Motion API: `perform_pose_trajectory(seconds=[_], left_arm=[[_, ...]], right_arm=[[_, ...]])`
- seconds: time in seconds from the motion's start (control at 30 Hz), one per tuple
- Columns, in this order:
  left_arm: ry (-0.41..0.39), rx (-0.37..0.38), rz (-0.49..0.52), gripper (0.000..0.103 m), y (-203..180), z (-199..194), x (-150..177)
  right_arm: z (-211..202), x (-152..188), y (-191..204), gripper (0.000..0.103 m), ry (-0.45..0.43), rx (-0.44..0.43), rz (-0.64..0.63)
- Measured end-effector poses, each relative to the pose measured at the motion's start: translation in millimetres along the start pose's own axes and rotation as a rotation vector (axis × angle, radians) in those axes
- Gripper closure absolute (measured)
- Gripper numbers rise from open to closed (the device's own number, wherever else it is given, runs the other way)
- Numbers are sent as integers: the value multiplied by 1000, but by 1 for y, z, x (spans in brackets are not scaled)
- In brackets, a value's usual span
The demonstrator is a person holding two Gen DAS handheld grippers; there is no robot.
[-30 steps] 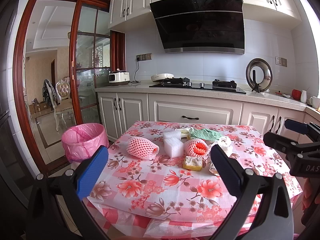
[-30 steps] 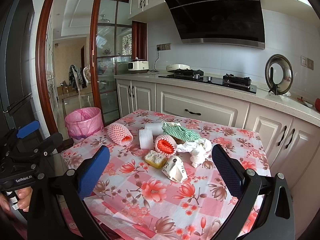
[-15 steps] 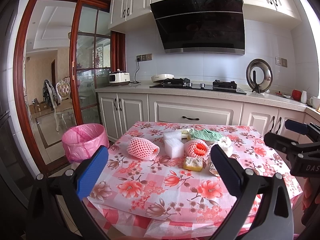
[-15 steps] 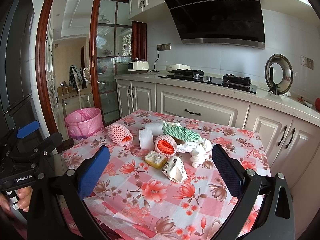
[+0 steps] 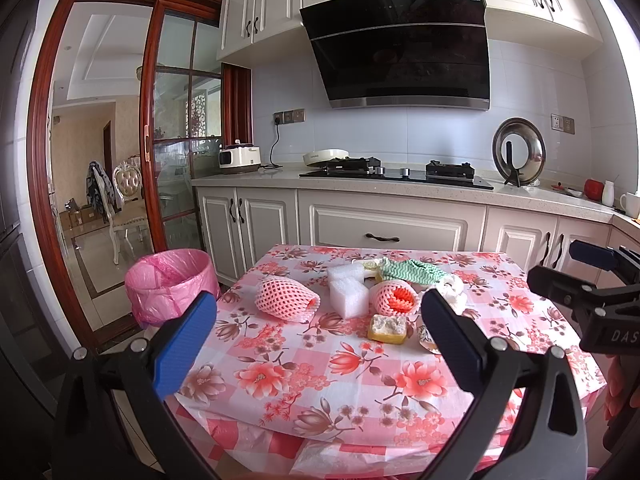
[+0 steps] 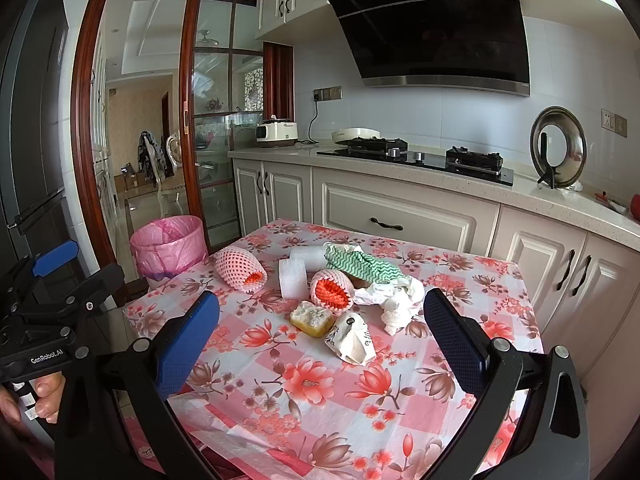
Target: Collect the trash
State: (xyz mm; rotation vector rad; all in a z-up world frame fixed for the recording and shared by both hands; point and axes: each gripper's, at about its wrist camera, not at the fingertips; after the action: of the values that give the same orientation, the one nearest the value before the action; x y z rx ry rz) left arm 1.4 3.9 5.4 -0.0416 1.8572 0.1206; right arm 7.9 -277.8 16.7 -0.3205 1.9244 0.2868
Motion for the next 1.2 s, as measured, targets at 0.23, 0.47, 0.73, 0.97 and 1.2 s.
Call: perform_pose_trajectory(seconds=[0.23,0.47,0.73,0.97,1.2], left_arm=[[-1,0,2,4,-1,0,0],[-1,-1,1,4,-1,0,0],[-3,-1,2,4,-1,0,0],[-3,-1,2,4,-1,0,0],[-2,1,3,4,1,0,-3]], right_arm=[[-1,0,-1,7,-1,1,0],[0,0,-1,7,0,-1,2],[-1,0,-2,7,0,-3,4],[-1,-1,-3,7,-1,-3,6],[1,2,-1,7,0,-4,7]])
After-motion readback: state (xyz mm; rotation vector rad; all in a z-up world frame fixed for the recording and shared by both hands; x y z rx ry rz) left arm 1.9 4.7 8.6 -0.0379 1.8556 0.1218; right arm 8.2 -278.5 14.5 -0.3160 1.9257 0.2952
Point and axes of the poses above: each gripper's, at about its wrist camera, not at the fingertips, and z roughly the way its jaws point, y to its left, x to its underside, and after that the axes turned 6 degrees about -x, right-handed
